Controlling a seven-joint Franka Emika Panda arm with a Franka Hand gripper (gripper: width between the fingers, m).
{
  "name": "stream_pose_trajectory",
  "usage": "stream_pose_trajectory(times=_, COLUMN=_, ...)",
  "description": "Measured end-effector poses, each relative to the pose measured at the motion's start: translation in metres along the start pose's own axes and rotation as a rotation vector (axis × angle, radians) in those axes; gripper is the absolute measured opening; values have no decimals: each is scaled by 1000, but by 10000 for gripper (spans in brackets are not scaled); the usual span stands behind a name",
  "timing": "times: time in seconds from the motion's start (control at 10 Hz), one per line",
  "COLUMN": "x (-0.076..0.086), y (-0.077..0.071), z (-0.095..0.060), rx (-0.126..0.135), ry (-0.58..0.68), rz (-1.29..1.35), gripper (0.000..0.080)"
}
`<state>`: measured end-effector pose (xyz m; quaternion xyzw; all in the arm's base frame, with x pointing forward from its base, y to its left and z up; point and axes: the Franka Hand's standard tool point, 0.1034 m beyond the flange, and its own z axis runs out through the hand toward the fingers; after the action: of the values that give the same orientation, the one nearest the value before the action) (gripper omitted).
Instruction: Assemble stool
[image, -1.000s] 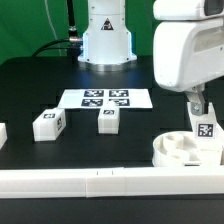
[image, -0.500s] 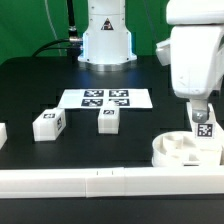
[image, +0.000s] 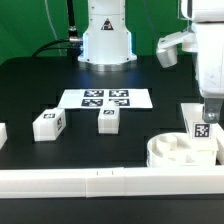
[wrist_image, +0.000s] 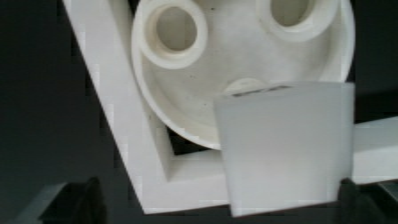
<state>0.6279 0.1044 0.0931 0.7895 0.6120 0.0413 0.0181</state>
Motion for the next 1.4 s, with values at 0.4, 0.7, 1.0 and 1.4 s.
stream_pose_trajectory(times=0.4, x=2, y=0, z=-13, rx=-14, ry=-2, rz=-1, gripper=649)
stream_pose_trajectory(times=0.7, x=-3, y=-1, z=-7, rx=-6, ry=-9, rz=5, gripper=649)
stream_pose_trajectory(times=1.0, x=-8, y=-6, z=5, rx=12, ry=-17, rz=16, gripper=649)
stream_pose_trajectory(times=1.4, x=-7, y=-9, z=10, rx=19, ry=-19, rz=45, gripper=525)
